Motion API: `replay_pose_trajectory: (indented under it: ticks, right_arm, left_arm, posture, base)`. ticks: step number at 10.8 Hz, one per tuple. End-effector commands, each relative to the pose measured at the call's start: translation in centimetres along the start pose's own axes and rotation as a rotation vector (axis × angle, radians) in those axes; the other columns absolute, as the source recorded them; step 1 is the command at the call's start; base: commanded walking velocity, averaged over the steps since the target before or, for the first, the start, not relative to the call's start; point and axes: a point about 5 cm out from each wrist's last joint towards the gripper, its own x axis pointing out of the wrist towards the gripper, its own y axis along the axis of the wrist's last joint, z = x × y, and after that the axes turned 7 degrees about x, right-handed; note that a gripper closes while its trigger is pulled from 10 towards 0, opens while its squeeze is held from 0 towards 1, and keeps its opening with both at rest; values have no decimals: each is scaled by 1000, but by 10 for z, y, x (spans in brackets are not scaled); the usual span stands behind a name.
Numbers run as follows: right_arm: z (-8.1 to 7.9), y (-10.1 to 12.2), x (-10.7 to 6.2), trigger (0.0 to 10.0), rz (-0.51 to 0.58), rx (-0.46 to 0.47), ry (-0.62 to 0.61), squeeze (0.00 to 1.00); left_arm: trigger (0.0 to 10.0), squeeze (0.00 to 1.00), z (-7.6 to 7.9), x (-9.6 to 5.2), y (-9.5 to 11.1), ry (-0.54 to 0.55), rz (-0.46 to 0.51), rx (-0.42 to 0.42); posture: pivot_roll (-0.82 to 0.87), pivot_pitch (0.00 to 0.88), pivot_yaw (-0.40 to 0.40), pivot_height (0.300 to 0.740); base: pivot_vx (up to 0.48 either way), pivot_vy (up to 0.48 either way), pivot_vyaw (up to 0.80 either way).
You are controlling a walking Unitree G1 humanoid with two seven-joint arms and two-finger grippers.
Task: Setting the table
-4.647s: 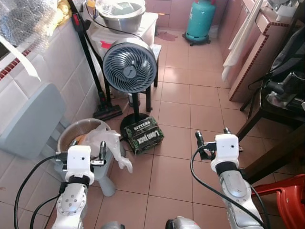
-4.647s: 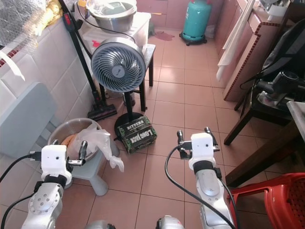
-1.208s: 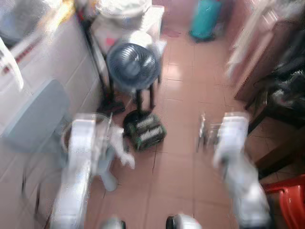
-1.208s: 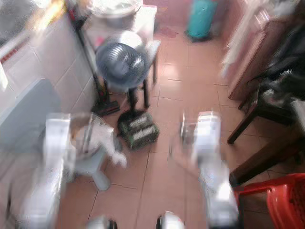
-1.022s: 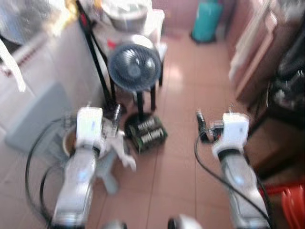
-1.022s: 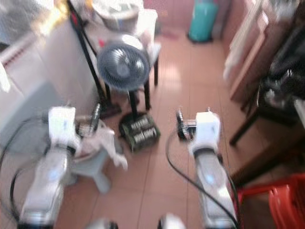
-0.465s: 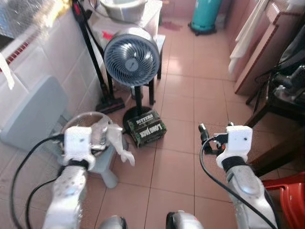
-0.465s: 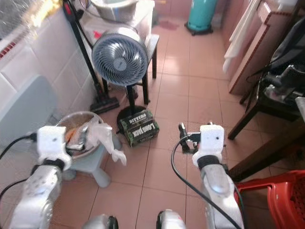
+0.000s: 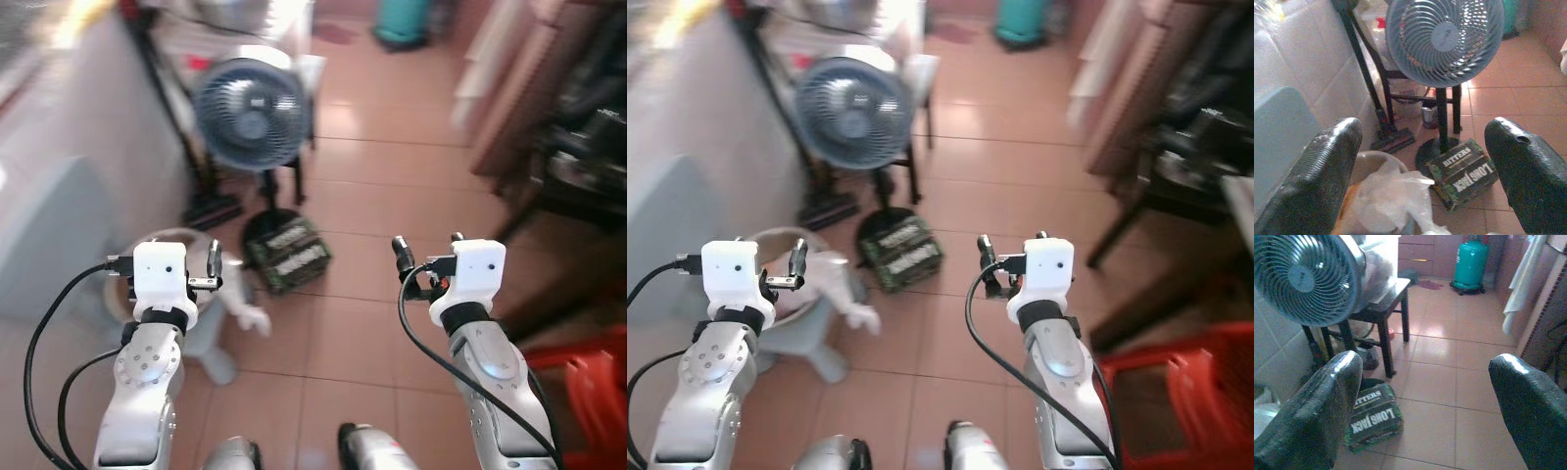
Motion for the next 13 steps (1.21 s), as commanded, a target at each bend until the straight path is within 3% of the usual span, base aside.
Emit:
replay_pose_trajectory:
  ticks: [1,4,6,10,13]
  right_arm:
    - [0,-2,-3,10000,-19,3,4,0]
    - [4,0,0,10000,-18,3,-7,0]
    - [-5,4,2,10000,10,-64,39,0]
    - [-3,-5,3,10000,-22,-17,14,0]
    - [-12,3,13,10000,14,-20,51,0]
  left_arm:
    - [10000,0,0,-4,-2,12,-13,12]
    - [10000,0,4,-4,0,-8,-19,7]
    - [10000,0,5,-1,1,-13,-14,18]
    - [10000,0,7,-2,-7,0,-55,9]
    - [10000,0,13,8,4,-19,-12,4]
  posture:
    - [-32,180,9,740]
    - [-32,187,10,740]
    - [-35,192,13,740]
    - [-41,189,9,740]
    - [-44,192,24,740]
  base:
    - [0,0,-800]
    - [0,0,-800]
    - [0,324,-800]
    - [0,0,-800]
    - [0,0,-800]
